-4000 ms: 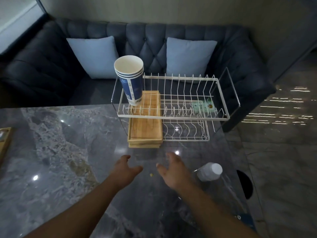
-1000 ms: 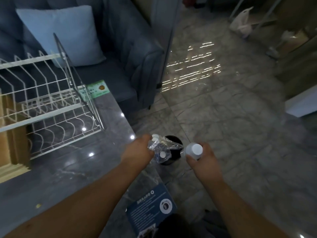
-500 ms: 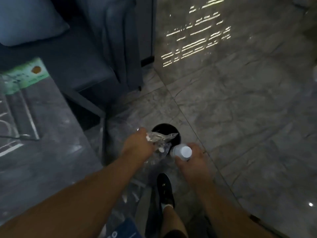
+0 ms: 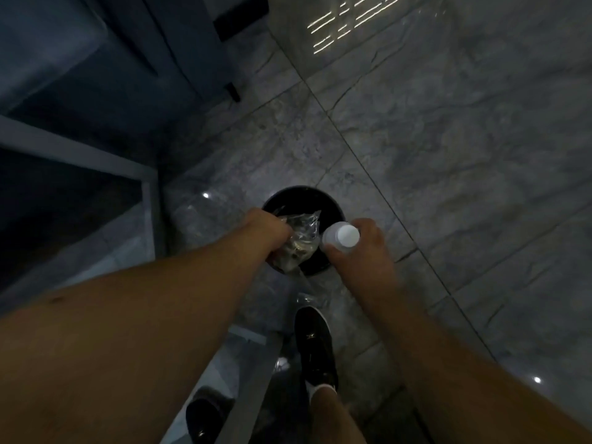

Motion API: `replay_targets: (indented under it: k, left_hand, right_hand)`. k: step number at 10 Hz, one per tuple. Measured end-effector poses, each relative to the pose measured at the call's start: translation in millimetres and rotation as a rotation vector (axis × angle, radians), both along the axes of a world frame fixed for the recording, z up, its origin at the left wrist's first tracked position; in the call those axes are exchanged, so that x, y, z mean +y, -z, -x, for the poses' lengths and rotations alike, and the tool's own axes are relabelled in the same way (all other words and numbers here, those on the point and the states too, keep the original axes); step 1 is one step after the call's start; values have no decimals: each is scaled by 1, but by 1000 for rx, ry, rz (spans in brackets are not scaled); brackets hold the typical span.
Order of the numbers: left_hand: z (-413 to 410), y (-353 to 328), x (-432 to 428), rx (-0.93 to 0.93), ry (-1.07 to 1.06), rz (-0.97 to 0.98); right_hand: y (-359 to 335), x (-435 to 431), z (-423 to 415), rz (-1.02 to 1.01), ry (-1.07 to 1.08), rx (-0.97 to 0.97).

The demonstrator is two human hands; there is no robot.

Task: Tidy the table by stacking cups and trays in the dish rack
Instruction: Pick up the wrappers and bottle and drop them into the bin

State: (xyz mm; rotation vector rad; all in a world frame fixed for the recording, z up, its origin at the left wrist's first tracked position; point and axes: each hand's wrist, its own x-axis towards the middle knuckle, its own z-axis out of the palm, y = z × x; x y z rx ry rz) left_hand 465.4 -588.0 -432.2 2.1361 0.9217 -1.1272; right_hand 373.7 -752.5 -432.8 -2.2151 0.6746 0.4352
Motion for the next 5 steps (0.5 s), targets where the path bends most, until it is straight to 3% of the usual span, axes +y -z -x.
replay_targets:
  k: [3,5]
  left_hand:
    - [2,20,0,103,-265,181]
    - [34,-37,23,45,-116,167]
  right_hand:
    - [37,18,-11,49,-135,31]
    - [-17,26,3,129,-287,149]
